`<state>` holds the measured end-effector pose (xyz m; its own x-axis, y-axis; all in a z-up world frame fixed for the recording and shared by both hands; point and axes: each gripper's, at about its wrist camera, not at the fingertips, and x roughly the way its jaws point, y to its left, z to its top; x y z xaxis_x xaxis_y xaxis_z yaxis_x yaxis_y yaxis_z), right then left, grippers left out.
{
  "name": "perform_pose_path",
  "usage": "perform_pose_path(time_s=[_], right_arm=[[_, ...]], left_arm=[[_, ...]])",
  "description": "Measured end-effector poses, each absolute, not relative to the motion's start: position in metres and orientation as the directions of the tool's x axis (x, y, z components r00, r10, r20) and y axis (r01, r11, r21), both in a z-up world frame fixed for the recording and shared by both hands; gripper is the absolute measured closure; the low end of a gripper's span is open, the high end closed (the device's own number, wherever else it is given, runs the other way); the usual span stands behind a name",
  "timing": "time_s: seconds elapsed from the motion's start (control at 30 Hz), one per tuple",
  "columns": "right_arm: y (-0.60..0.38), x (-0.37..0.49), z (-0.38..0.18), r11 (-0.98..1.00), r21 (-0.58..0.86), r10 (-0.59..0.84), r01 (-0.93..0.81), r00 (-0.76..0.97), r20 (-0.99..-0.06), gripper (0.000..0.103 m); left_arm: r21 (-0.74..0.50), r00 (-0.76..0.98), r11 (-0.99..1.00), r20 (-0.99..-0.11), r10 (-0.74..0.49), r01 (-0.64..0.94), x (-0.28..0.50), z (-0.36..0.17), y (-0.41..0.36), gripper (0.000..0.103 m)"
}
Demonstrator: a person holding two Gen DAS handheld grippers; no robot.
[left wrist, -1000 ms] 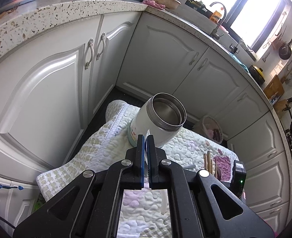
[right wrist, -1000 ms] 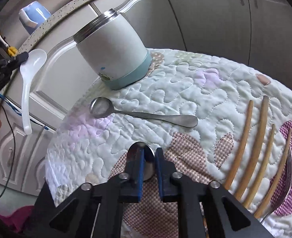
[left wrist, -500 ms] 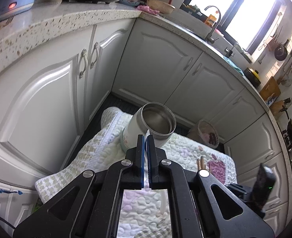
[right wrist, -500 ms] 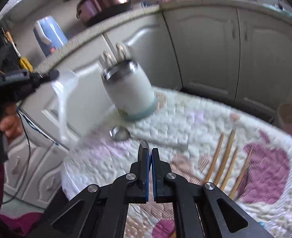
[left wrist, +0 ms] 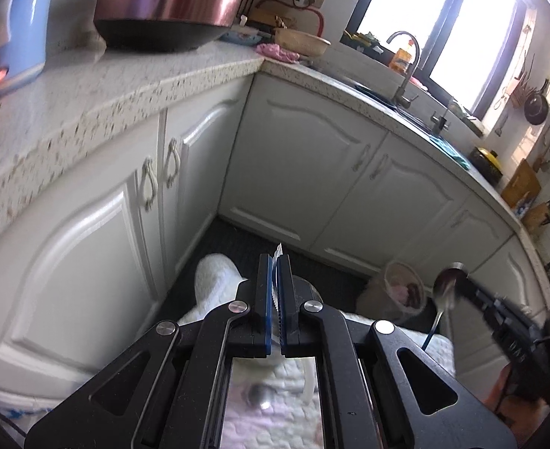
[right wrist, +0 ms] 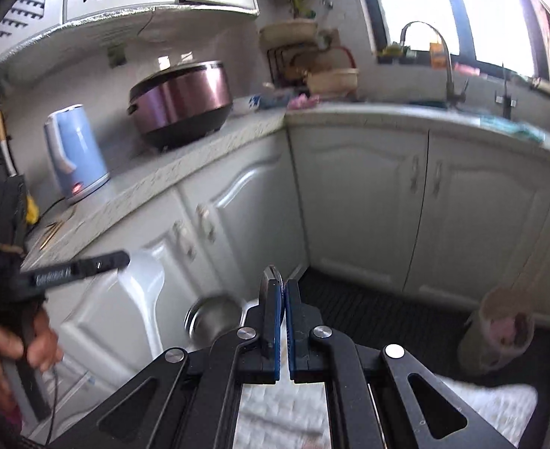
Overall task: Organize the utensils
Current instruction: 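Lower both spoons into the white jar and open both tools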
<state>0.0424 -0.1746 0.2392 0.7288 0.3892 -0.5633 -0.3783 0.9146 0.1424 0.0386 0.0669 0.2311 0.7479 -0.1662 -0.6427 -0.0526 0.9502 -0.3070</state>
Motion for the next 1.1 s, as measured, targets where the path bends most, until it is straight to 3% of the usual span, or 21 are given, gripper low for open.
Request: perform_pose_path(time_s=[0.27, 0.63, 1.1], right_arm=[[-0.135, 0.099, 0.247, 0.937, 0.075, 0.329, -0.342, 0.785, -0.525, 0.101], [-0.096, 0.118, 0.201, 0.924, -0.017, 0.313, -0.382, 0.781, -0.54, 0.101], [-0.107, 0.104, 0.159, 0.9, 0.106, 0.387, -0.422, 0.667, -0.637, 0.1]], left_arm=[[-0.238, 0.798, 0.968, -0.598, -0.075, -0.086, 0.071, 0.227, 0.062, 0.102], [-0.13, 0.818, 0.988, -0.575, -0.009, -0.08, 0.086, 0.195, 0.045, 0.102], [-0.148, 0.776, 0.987, -0.629, -0.042, -0.067, 0.066, 0.159, 0.032, 0.101]])
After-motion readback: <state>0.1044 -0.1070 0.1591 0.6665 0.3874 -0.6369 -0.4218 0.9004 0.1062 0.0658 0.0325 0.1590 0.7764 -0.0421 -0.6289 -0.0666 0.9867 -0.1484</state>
